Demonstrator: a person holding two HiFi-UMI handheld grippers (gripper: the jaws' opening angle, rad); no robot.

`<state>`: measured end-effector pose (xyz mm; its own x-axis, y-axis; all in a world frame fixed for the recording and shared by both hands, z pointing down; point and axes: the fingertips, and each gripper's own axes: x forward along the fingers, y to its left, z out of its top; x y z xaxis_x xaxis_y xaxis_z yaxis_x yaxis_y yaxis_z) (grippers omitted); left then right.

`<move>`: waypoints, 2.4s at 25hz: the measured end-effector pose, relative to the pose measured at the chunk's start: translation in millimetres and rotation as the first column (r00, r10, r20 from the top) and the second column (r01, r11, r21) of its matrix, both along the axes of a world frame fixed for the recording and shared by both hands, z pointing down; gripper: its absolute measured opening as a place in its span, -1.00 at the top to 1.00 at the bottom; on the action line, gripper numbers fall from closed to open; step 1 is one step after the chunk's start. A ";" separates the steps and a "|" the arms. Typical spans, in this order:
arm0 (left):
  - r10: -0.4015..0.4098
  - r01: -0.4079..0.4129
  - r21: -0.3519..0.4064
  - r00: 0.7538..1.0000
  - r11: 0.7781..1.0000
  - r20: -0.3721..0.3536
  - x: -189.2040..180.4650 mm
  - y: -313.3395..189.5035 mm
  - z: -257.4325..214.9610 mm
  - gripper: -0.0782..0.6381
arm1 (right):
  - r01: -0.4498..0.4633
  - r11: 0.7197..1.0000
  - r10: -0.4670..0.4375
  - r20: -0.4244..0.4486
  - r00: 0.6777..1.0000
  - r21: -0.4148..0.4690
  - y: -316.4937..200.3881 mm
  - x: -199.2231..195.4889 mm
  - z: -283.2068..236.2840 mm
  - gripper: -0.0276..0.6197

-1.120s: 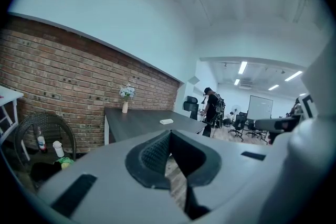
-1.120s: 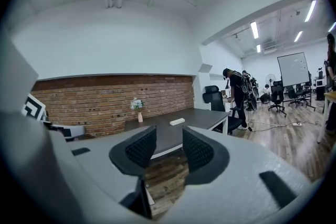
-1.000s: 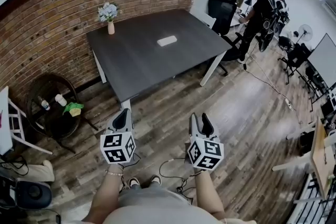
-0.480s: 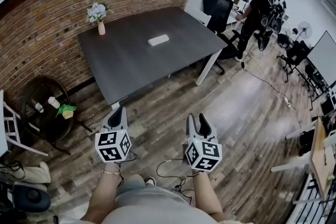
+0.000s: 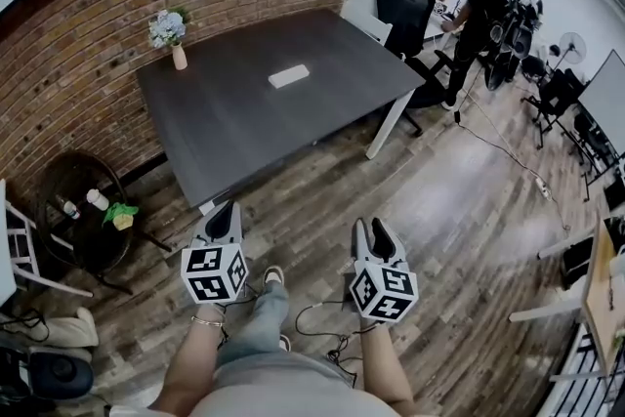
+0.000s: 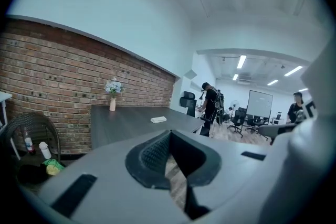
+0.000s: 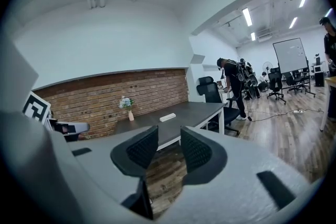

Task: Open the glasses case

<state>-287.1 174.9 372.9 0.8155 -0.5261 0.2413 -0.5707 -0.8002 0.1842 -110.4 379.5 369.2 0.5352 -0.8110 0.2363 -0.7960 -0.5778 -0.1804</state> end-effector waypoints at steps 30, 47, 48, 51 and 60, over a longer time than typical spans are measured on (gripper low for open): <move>-0.068 0.065 -0.053 0.995 0.996 -0.073 202.0 -270.1 -2.0 0.77 | 0.034 0.998 -0.037 -0.062 0.997 -0.050 -260.7 224.5 -21.0 0.51; -0.259 0.259 -0.078 0.966 0.963 0.011 293.2 -350.5 22.9 0.77 | 0.201 0.977 -0.203 -0.015 0.979 -0.074 -390.2 372.8 3.4 0.51; -0.278 0.279 -0.078 0.960 0.957 0.012 300.2 -354.2 21.1 0.77 | 0.226 0.971 -0.228 -0.015 0.974 -0.075 -401.0 383.0 1.8 0.51; -0.336 0.336 -0.074 0.942 0.939 0.019 322.1 -363.3 17.2 0.77 | 0.291 0.954 -0.292 -0.010 0.956 -0.075 -427.6 414.0 -0.2 0.51; -0.474 0.475 -0.049 0.880 0.879 0.034 378.6 -382.1 9.7 0.77 | 0.433 0.898 -0.435 -0.005 0.901 -0.073 -490.9 494.5 0.1 0.51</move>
